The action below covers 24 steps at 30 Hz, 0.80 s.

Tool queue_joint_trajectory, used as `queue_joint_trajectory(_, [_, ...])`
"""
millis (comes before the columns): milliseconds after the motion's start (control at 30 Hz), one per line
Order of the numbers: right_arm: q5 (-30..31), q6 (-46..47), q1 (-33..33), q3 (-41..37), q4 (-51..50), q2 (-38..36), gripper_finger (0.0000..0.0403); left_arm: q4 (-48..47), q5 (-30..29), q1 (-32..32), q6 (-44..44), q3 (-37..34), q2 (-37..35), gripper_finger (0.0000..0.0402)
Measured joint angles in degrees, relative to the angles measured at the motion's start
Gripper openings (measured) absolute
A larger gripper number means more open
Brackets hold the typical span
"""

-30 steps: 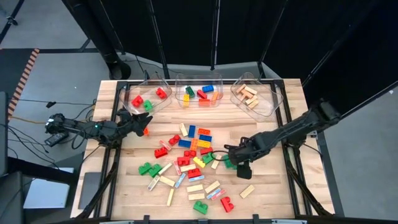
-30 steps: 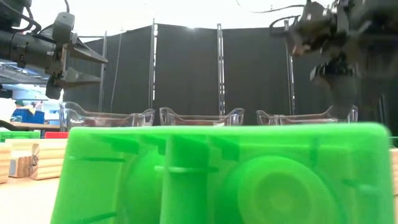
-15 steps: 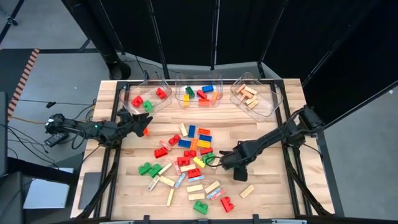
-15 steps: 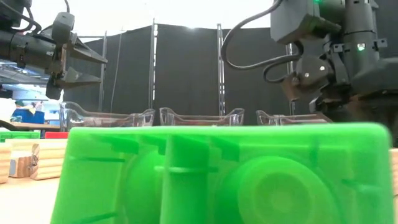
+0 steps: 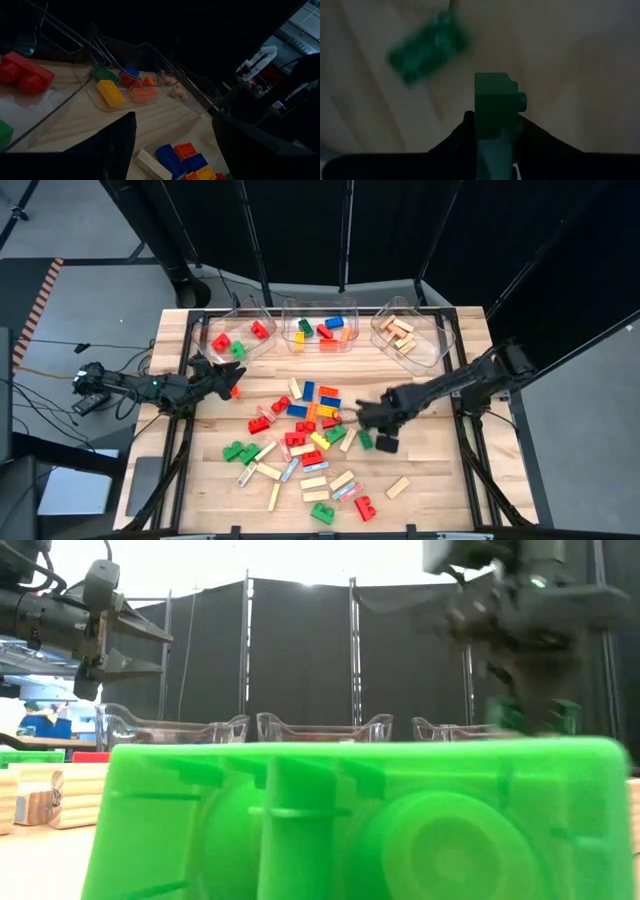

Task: Sort blocks by size
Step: Put the large green game piece into the middle transparent bin

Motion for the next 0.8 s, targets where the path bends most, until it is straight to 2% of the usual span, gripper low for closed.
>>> queue_joint_trajectory(100, [4.3,-3.0,-4.8,4.2,2.8,-1.5,0.0103,0.0,0.0,0.0,0.0,0.0,0.0,0.0269])
queue_joint_trajectory(200, [6.8,-8.7,-10.7,9.1,10.3,-0.4,0.0103,-0.1,0.0,0.0,0.0,0.0,0.0,0.0269])
queue_joint_trajectory(500, [4.9,-22.3,-23.9,28.4,30.2,11.8,0.0103,-0.8,0.0,0.0,-0.3,0.0,0.0,0.0269])
queue_joint_trajectory(667, [0.3,-25.3,-29.0,33.7,31.1,14.5,0.0103,-0.8,0.0,0.0,-0.4,0.0,0.0,0.0269])
queue_joint_trajectory(800, [1.2,-27.2,-32.4,33.8,30.8,14.5,0.0103,-0.9,0.0,0.0,-0.4,0.0,0.0,0.0269])
